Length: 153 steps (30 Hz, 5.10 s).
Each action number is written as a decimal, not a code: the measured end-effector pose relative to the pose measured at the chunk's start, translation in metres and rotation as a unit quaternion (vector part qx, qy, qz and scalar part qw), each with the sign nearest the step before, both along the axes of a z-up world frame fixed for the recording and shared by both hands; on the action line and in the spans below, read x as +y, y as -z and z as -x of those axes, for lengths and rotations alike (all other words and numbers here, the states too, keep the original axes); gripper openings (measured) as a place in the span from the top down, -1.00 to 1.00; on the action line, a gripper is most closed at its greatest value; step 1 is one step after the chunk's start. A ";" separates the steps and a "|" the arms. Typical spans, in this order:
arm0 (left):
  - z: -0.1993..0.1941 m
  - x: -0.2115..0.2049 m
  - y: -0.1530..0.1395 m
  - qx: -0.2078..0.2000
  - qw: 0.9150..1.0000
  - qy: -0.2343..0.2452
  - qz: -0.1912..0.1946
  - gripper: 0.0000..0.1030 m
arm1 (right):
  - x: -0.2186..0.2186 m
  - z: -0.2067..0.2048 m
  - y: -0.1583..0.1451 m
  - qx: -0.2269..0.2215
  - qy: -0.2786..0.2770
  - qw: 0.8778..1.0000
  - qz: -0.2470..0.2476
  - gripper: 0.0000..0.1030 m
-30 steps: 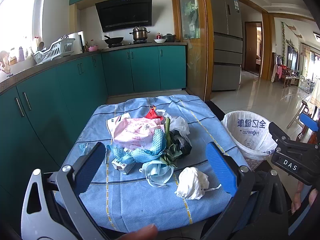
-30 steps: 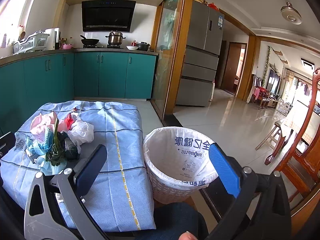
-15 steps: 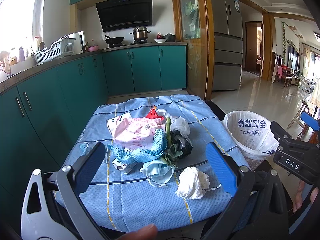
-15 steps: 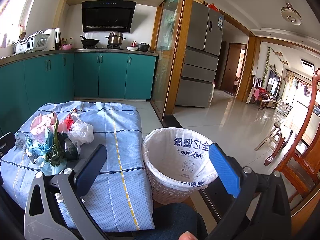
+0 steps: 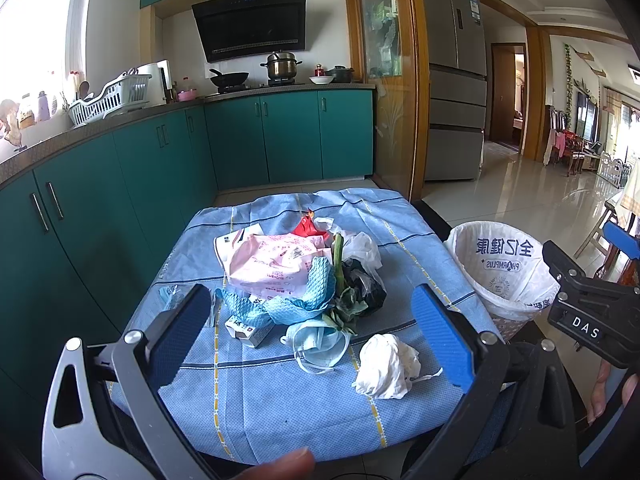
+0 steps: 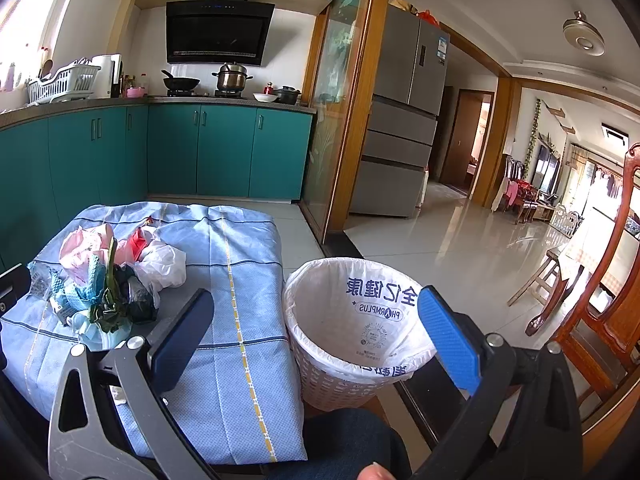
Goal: Collect trash
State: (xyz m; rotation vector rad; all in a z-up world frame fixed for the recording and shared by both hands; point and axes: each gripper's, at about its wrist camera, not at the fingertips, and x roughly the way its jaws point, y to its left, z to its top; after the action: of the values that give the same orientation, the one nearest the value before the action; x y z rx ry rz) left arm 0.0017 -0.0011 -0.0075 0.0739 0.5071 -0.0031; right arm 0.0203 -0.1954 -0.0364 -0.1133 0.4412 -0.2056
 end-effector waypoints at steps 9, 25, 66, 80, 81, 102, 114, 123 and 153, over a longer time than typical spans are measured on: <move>0.000 0.003 0.003 0.003 1.000 -0.001 0.002 -0.94 | 0.000 0.000 -0.001 0.000 0.001 1.000 0.004 -0.94; -0.001 0.005 0.003 0.005 1.000 -0.002 0.003 -0.94 | 0.003 -0.001 -0.001 -0.001 0.003 1.000 0.010 -0.94; -0.057 0.133 0.055 0.106 0.981 -0.161 0.022 -0.94 | 0.040 -0.014 0.065 0.127 -0.218 0.966 -0.059 -0.93; -0.123 0.202 0.097 0.164 0.971 -0.169 0.049 -0.94 | 0.089 -0.045 0.122 0.210 -0.253 0.943 -0.047 -0.06; -0.131 0.202 0.098 0.172 0.970 -0.162 0.053 -0.94 | 0.091 -0.047 0.122 0.211 -0.251 0.944 -0.045 -0.06; -0.154 0.194 0.117 0.199 0.970 -0.125 0.057 -0.19 | 0.093 -0.048 0.118 0.196 -0.253 0.946 -0.043 -0.02; -0.092 0.155 0.019 0.057 0.993 -0.078 0.066 -0.20 | 0.040 -0.058 0.065 0.100 -0.191 0.976 -0.037 -0.02; -0.102 0.064 -0.015 0.030 0.997 0.034 0.060 -0.20 | -0.061 -0.095 -0.004 0.006 -0.079 0.997 -0.019 -0.02; -0.202 -0.182 0.066 0.145 0.961 0.227 0.060 -0.21 | -0.221 -0.154 0.060 0.038 0.101 0.988 -0.113 -0.59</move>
State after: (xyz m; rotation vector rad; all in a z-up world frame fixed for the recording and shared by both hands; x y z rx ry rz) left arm 0.2040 -0.1836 -0.0739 0.0701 0.7736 -0.4997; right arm 0.1740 -0.4169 -0.0961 0.1477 0.5504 -0.3496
